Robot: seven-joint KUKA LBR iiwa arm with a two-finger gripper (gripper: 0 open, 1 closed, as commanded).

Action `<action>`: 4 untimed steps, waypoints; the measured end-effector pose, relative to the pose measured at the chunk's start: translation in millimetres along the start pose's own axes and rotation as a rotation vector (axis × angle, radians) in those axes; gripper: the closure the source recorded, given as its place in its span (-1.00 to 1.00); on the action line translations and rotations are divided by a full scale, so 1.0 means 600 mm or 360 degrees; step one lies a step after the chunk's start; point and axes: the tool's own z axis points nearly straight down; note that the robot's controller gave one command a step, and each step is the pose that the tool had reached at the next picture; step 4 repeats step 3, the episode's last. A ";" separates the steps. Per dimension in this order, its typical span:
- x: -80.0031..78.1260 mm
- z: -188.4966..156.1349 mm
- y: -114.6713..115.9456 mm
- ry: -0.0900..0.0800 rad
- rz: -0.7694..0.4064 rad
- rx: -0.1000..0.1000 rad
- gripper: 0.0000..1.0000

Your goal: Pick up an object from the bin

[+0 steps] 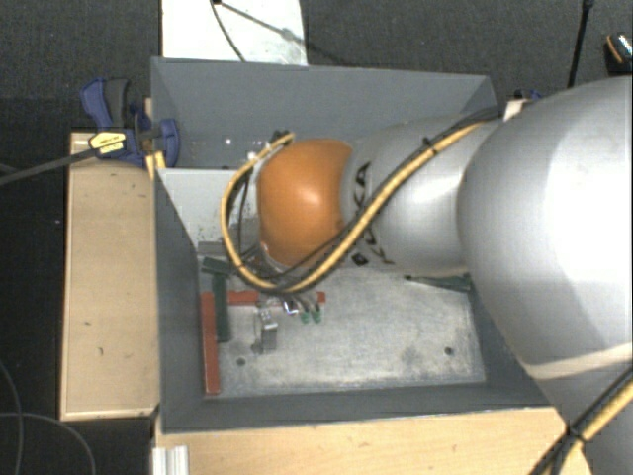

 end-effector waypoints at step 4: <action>-0.031 -0.181 -0.044 -0.0008 -0.0294 0.0001 1.00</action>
Offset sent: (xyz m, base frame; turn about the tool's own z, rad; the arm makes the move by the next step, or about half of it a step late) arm 0.0293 -0.0413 -0.0264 -0.0519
